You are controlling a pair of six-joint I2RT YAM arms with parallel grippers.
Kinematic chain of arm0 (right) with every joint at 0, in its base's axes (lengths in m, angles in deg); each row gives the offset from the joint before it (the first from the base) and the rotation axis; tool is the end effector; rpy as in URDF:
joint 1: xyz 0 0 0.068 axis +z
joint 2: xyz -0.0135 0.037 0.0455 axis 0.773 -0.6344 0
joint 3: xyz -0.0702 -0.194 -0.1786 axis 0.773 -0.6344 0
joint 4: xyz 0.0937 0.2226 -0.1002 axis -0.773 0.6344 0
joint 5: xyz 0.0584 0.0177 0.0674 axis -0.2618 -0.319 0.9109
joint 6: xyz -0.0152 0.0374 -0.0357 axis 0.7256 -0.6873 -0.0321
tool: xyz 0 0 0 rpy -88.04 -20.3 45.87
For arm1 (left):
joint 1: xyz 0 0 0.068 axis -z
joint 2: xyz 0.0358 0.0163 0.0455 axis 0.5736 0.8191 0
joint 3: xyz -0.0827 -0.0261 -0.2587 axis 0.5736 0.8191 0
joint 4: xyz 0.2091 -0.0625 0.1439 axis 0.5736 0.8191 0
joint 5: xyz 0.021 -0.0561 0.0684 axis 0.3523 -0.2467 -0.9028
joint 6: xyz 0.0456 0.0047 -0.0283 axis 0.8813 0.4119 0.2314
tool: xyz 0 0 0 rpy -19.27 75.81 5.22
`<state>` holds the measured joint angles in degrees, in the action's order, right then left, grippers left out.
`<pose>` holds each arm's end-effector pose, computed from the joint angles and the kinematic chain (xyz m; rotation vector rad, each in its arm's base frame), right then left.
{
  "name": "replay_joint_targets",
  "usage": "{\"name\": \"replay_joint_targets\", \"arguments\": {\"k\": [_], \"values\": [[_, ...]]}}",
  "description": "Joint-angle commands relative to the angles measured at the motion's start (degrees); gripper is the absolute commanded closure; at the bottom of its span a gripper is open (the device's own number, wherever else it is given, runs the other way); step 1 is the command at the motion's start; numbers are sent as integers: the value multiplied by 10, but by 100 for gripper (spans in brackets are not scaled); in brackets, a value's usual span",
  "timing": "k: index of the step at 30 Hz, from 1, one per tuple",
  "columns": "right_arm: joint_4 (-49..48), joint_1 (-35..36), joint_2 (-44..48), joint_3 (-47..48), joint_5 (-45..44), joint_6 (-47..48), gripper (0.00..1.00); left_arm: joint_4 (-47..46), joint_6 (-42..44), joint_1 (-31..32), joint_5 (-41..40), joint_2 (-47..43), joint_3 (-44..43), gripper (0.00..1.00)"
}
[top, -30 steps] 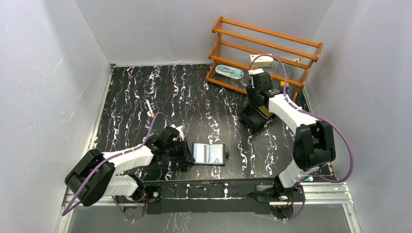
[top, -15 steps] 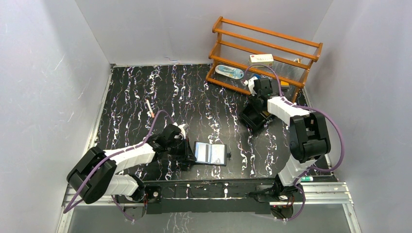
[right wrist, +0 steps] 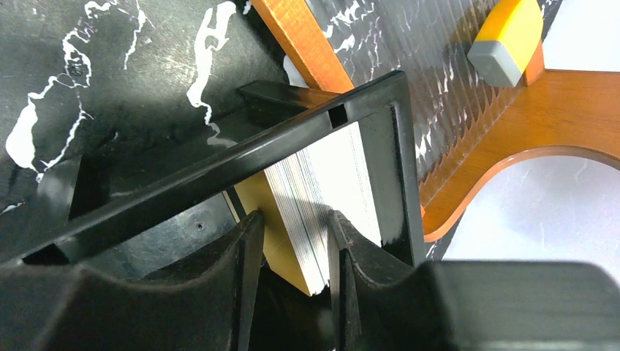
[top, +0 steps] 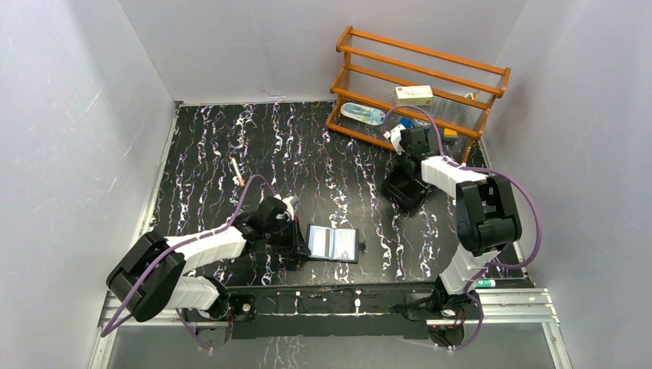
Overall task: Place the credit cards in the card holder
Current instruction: Pick up the credit card from the card box.
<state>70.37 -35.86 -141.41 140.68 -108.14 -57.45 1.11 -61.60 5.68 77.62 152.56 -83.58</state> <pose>0.3556 0.0795 0.1935 -0.7018 2.2777 -0.5846 0.1684 -0.1610 0.1503 0.1060 2.5853 -1.0680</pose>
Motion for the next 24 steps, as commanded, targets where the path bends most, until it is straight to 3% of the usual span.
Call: {"name": "replay_joint_targets", "arguments": {"k": [1,24], "values": [[-44,-5,8,-1,-36,8,57,19,8,1,3,-14,-19,98],[-9,-4,60,19,-26,-13,81,15,1,1,-1,-22,-12,99]]}}
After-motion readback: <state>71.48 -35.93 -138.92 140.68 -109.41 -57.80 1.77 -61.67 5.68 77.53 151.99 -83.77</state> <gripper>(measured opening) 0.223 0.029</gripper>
